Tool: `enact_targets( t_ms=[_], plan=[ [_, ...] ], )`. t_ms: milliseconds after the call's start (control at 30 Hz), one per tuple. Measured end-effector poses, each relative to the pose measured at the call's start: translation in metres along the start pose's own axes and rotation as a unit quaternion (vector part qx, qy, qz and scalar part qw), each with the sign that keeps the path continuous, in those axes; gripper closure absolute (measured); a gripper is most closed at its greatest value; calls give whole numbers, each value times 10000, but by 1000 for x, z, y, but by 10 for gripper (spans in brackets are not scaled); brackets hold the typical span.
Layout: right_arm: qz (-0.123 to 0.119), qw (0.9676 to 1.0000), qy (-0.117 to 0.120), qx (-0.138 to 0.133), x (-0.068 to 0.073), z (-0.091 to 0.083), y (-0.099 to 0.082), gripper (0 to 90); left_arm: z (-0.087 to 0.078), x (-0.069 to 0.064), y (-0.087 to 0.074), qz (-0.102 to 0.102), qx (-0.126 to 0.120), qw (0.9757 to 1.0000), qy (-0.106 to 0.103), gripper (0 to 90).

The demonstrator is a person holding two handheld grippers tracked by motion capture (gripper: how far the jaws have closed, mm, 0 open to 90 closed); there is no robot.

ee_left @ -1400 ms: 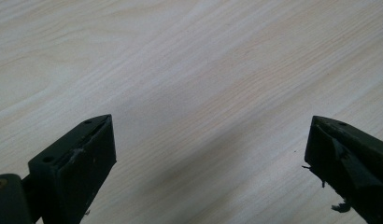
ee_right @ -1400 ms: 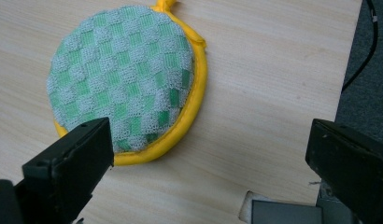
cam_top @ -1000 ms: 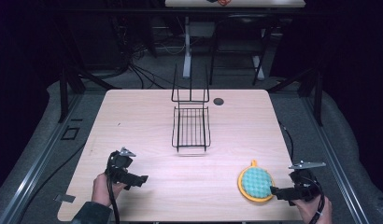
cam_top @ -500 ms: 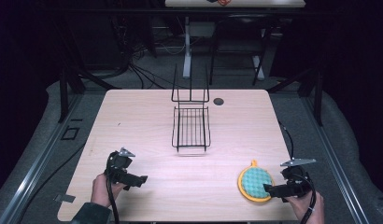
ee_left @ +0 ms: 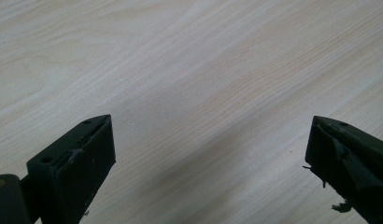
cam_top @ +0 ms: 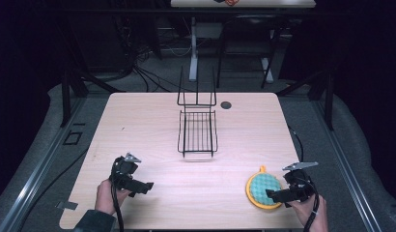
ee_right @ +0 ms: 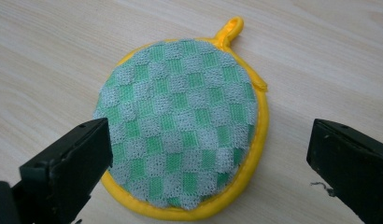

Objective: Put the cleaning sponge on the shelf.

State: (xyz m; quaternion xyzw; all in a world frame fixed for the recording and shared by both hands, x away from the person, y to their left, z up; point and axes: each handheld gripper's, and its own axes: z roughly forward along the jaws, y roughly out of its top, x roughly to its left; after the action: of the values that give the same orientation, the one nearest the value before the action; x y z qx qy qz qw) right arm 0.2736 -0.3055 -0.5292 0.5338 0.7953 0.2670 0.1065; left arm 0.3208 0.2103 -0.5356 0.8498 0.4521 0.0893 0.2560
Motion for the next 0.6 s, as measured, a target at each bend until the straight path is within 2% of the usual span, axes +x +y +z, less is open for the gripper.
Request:
enact_targets(
  t_ms=[100,200,300,333,400,467,600],
  plan=[
    [-65,10000,-6,27,0,4,1,0,0,-1,0,7,8,10000,3,16],
    [4,9999,-46,92,-2,8,0,8,1,-2,1,33,18,10000,-4,16],
    [92,9998,-79,136,-6,12,-1,86,1,-2,1,44,30,10000,1,16],
    [92,9998,-79,136,-6,12,-1,86,1,-2,1,44,30,10000,1,16],
    [158,9997,-50,205,-9,15,-4,178,1,-2,1,19,23,10000,8,16],
    [257,9994,46,246,-11,15,-5,219,1,-1,1,17,17,10000,9,16],
    [294,9992,135,253,-11,17,-5,288,0,-1,1,-15,-8,10000,5,18]
  ],
)
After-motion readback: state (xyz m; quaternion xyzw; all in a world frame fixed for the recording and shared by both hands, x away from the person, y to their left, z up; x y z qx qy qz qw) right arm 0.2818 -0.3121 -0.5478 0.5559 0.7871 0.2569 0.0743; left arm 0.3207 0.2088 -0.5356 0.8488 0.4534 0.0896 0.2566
